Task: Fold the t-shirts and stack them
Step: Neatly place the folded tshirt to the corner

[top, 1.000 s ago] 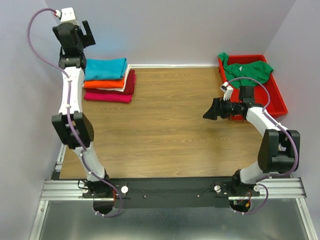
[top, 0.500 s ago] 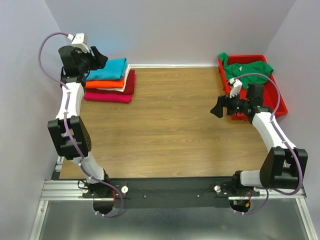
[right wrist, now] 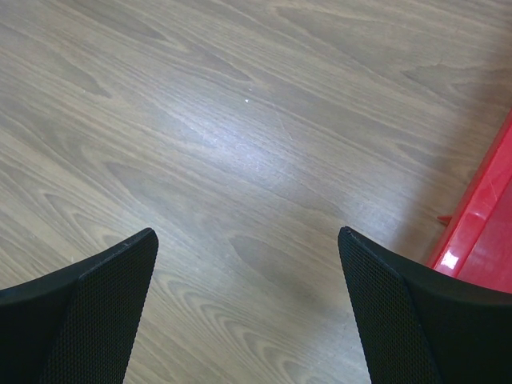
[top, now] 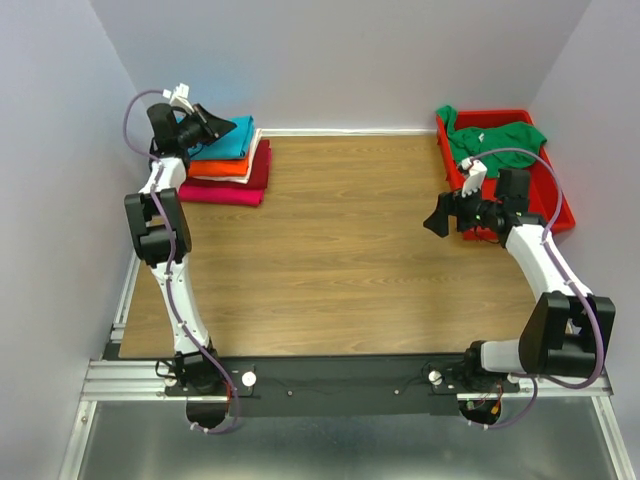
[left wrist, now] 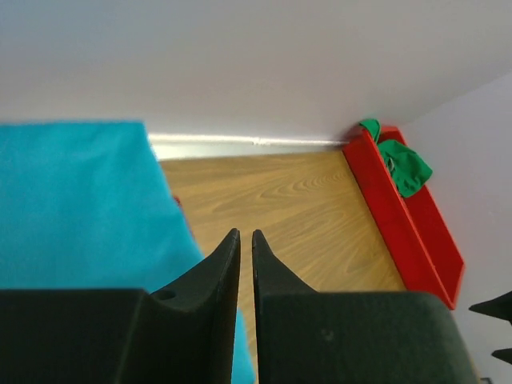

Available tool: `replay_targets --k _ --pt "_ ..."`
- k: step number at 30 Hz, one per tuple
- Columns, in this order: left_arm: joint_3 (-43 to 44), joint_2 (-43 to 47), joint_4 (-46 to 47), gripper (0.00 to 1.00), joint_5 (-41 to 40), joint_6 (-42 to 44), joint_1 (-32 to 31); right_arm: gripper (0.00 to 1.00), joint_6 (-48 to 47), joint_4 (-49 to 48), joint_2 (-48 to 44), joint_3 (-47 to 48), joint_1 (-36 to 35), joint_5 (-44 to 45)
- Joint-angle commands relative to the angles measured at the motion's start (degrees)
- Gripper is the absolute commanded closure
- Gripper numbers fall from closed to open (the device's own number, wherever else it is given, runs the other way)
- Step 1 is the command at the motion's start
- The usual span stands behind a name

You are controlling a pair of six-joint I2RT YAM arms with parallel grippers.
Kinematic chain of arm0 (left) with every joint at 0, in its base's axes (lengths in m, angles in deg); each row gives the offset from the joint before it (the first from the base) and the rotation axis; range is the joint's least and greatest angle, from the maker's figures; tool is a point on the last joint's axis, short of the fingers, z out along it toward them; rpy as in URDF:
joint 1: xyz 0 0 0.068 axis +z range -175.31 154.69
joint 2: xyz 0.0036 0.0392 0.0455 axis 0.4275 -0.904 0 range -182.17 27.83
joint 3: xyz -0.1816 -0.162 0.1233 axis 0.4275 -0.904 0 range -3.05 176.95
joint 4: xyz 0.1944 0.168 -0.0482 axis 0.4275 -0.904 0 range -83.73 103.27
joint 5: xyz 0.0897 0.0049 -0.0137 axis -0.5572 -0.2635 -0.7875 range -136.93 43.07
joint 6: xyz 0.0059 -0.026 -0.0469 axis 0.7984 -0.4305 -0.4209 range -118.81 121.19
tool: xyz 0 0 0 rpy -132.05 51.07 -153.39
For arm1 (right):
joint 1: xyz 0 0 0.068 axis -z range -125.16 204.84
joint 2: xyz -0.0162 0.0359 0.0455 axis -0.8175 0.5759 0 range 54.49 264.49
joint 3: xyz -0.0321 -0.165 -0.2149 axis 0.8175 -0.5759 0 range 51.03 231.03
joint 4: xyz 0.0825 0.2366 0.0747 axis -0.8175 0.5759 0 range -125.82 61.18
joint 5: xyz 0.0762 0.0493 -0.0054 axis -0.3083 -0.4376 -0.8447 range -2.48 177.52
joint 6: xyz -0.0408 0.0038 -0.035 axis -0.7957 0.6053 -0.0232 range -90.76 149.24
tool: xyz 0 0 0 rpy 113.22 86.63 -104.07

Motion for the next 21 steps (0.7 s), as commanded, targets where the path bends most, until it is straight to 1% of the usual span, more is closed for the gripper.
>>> replay_targets --k 1,5,7,10,13,15,16,18,20,21 --pt "-6.58 -1.31 0.44 0.83 0.72 -3.1 0.23 0.0 -1.21 0.22 1.12 -0.63 0.37 -0.03" --pt "-13.45 -2.27 -1.4 0.83 -0.69 0.24 0.14 0.0 -1.21 0.22 1.74 -0.54 0.46 -0.21" --pt "-14.78 -3.15 -2.99 0.83 -1.31 2.35 0.05 0.0 -1.12 0.31 1.83 -0.71 0.46 -0.21" --pt "-15.4 -3.16 -3.17 0.83 -1.22 2.71 0.14 0.0 -1.3 0.31 1.74 -0.63 0.46 -0.21" --pt "-14.88 -1.75 -3.26 0.8 -0.35 2.97 0.05 0.0 -1.21 0.31 1.65 -0.71 0.37 -0.38" --pt "-13.04 0.17 -4.22 0.76 0.44 3.67 0.14 0.0 -1.39 0.31 1.39 -0.8 0.37 -0.56" --pt "-11.47 1.14 -5.09 0.73 0.88 3.85 0.14 0.0 -1.47 0.31 1.13 -0.71 0.46 -0.56" --pt "-9.7 4.57 -5.62 0.69 1.32 3.85 0.49 0.0 -1.48 0.31 0.95 -0.8 0.37 -0.64" --pt "-6.98 7.03 -5.8 0.63 1.85 3.5 0.93 0.0 -1.48 0.31 0.51 -0.8 0.37 -0.82" --pt "-6.27 9.65 -5.8 0.61 1.85 3.5 1.8 0.0 -1.65 0.31 0.42 -0.8 0.46 -0.82"
